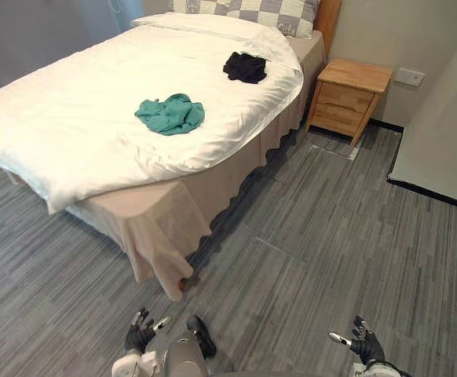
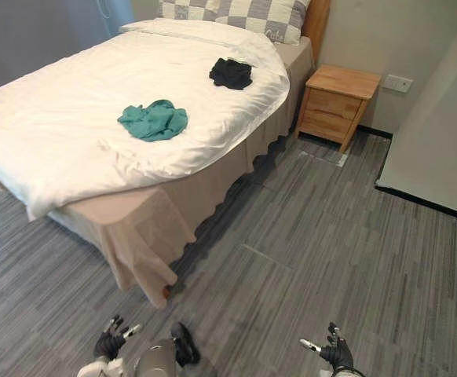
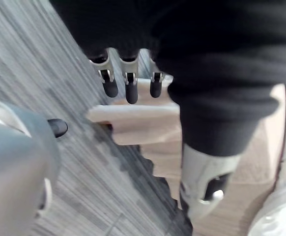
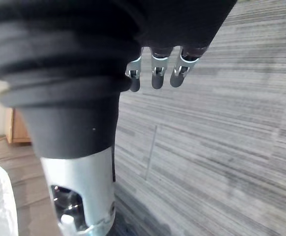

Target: Tidy the bed and pick cloth on bed and put in laundry

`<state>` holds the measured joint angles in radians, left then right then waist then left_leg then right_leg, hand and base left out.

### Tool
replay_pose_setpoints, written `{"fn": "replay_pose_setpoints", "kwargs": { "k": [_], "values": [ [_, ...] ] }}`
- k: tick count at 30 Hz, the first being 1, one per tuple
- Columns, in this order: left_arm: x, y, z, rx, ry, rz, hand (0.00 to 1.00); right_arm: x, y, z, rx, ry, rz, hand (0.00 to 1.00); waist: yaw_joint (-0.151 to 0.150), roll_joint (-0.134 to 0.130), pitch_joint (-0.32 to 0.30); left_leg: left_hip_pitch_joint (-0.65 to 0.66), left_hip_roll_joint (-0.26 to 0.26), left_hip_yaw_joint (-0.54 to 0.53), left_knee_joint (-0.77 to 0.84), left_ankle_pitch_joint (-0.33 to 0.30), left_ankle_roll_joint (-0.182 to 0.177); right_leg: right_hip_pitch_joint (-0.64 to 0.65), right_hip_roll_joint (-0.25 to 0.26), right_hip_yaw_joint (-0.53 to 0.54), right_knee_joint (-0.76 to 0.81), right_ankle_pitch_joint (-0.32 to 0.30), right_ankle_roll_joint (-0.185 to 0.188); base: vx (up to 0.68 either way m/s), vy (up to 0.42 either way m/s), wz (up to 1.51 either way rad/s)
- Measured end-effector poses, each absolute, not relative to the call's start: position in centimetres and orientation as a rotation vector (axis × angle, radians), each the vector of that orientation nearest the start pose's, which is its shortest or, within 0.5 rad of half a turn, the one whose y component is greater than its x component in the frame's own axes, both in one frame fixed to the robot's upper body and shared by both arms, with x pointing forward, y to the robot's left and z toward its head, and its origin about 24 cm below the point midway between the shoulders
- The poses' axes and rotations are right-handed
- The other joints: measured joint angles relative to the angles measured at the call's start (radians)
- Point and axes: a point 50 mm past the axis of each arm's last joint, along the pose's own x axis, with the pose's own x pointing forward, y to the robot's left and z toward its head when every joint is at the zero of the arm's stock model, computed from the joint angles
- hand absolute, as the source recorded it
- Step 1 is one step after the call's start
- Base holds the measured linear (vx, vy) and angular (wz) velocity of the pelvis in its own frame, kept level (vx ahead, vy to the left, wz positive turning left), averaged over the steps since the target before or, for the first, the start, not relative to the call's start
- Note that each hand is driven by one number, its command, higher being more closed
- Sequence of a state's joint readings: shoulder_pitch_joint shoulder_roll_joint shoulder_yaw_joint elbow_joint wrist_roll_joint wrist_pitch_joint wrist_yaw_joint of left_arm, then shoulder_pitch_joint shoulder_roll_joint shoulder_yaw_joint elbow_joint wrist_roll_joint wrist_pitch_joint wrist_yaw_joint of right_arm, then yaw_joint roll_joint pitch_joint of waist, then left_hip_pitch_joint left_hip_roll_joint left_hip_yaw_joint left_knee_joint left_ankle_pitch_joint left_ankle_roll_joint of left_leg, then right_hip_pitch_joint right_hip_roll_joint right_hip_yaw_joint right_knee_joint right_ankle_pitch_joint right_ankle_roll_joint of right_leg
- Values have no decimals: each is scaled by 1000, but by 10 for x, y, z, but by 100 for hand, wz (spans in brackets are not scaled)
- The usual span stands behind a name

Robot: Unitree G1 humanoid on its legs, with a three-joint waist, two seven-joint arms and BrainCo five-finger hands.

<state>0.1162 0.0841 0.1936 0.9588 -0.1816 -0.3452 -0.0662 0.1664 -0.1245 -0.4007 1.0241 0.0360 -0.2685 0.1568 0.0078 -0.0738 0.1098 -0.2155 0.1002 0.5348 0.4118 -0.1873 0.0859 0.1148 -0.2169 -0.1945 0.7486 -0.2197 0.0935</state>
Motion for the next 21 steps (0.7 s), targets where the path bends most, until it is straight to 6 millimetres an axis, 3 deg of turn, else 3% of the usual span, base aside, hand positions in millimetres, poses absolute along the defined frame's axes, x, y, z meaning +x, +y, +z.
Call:
{"fn": "replay_pose_setpoints", "kwargs": {
  "k": [1, 2, 3, 5, 7, 9, 10, 11, 12, 13, 14, 15, 16, 18, 20, 21],
  "values": [
    [118, 222, -134, -131, 699, 303, 0, 77, -249, -145, 113, 866, -349, 0, 0, 4, 2, 60, -23, -27, -39, -3, -1, -13, -15, -31, 63, -20, -11, 580, 194, 61],
    [114, 230, -134, -123, 705, 317, 0, 80, -250, -144, 98, 862, -335, 0, -2, 30, 14, 162, -32, -72, -107, -3, -2, -16, -2, -74, 73, -57, -21, 658, 160, 66],
    [112, 235, -133, -125, 704, 335, 0, 82, -251, -143, 81, 852, -326, 0, -3, 68, 20, 237, -22, -108, -170, 3, -11, -31, 34, -109, 29, -89, -29, 634, 118, 60],
    [114, 244, -130, -125, 692, 360, 0, 84, -253, -142, 63, 843, -314, 0, -5, 97, 14, 323, -10, -171, -255, 18, -35, -86, 83, -158, -107, -116, -33, 434, -1, 82],
    [119, 252, -128, -140, 681, 386, 0, 85, -252, -141, 59, 837, -310, 0, -13, 95, 15, 339, -7, -248, -283, 19, -38, -148, 99, -139, -228, -108, -34, 377, -124, 133],
    [123, 251, -129, -208, 673, 429, 0, 72, -251, -144, 73, 859, -344, 0, -35, 92, 16, 336, 4, -422, -289, 1, -84, -223, 115, 34, -422, -3, -27, 383, -261, 214],
    [120, 251, -129, -224, 673, 443, 0, 68, -249, -145, 84, 868, -353, 0, -33, 86, 17, 337, 4, -451, -283, -7, -100, -225, 114, 91, -462, 34, -28, 367, -335, 192],
    [109, 254, -132, -260, 676, 496, 0, 63, -241, -148, 93, 886, -344, 0, -28, 65, 12, 336, 2, -503, -260, -33, -138, -218, 109, 210, -516, 137, -27, 370, -418, 156],
    [95, 264, -132, -284, 679, 563, 0, 62, -230, -151, 100, 901, -307, 0, -21, 22, 5, 334, 0, -542, -230, -67, -178, -208, 90, 285, -498, 192, 36, 380, -460, 139],
    [87, 265, -134, -306, 685, 597, 0, 61, -225, -152, 103, 907, -293, 0, -14, 24, 4, 332, 17, -556, -215, -80, -194, -190, 99, 289, -499, 150, 40, 390, -540, 123],
    [73, 262, -138, -370, 693, 648, 0, 77, -222, -150, 97, 874, -265, 0, 1, 65, 3, 301, 79, -542, -178, -89, -212, -168, 136, 212, -516, 123, 17, 273, -406, 93],
    [68, 261, -139, -393, 695, 667, 0, 83, -221, -149, 94, 861, -256, 0, 3, 72, 3, 298, 99, -532, -178, -81, -219, -163, 143, 184, -519, 116, 7, 294, -448, 147],
    [53, 255, -144, -471, 713, 720, 0, 96, -225, -144, 81, 829, -247, 0, 7, 97, 1, 287, 139, -476, -209, -39, -249, -144, 150, 108, -524, 102, -10, 135, -212, 111],
    [44, 252, -147, -520, 732, 759, 0, 104, -231, -141, 71, 814, -255, 0, 17, 104, -4, 288, 159, -408, -239, -2, -244, -118, 142, 46, -541, 99, -15, 102, -177, 113],
    [38, 247, -151, -588, 760, 809, 0, 102, -237, -141, 80, 825, -295, 0, 19, 102, -5, 289, 179, -274, -252, 36, -201, -51, 115, -62, -585, 99, -16, 54, -109, 139],
    [35, 246, -152, -602, 767, 827, 0, 101, -238, -141, 86, 829, -307, 0, 21, 102, -5, 292, 183, -247, -256, 51, -202, -41, 110, -82, -595, 99, -16, -5, -17, 125]
  ]
}}
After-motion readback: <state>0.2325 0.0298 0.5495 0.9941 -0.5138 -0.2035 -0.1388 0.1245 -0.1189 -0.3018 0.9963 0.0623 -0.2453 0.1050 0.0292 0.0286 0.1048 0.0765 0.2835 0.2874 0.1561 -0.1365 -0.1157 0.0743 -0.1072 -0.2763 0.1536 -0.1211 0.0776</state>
